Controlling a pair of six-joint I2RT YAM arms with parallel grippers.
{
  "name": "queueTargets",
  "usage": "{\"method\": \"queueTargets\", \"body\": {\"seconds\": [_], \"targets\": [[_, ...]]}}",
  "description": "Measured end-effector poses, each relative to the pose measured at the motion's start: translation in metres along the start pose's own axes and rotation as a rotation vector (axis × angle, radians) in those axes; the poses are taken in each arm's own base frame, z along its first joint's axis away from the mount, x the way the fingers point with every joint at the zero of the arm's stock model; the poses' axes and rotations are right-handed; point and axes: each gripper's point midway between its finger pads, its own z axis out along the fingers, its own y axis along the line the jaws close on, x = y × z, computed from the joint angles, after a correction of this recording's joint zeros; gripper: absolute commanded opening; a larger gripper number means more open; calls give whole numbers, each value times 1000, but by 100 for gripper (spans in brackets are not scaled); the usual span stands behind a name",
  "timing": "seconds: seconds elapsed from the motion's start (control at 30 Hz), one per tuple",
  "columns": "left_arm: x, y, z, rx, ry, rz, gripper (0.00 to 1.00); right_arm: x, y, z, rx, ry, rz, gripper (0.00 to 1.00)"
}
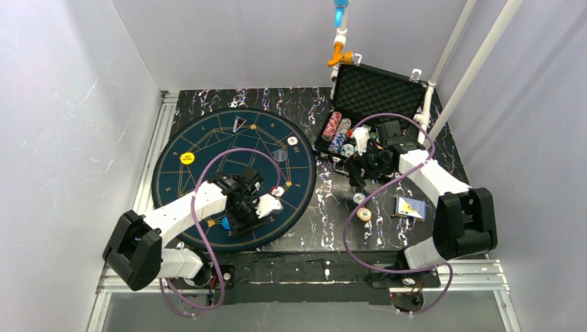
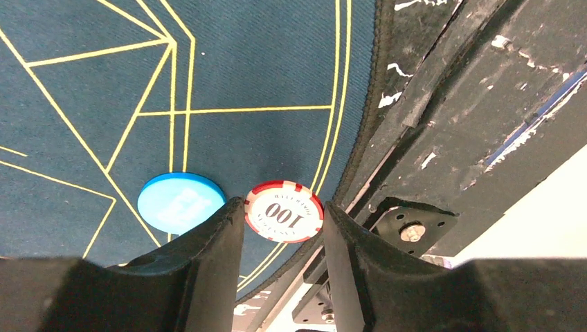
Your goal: Distribute texas hold em gaming equipment
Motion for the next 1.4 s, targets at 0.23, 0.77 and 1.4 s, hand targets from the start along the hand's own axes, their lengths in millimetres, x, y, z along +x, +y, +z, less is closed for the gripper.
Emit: {"method": "queueTargets", "body": {"seconds": [0.23, 0.77, 1.4], "targets": [[-2, 2, 4, -4, -6, 5, 40, 0, 0, 0, 0, 0, 0, 98], [-10, 12, 26, -6, 5, 5, 57, 2, 0, 3, -5, 10, 4, 98], [-98, 47, -16, -111, -212, -48, 77, 3, -1, 3, -3, 11, 4, 98]]}}
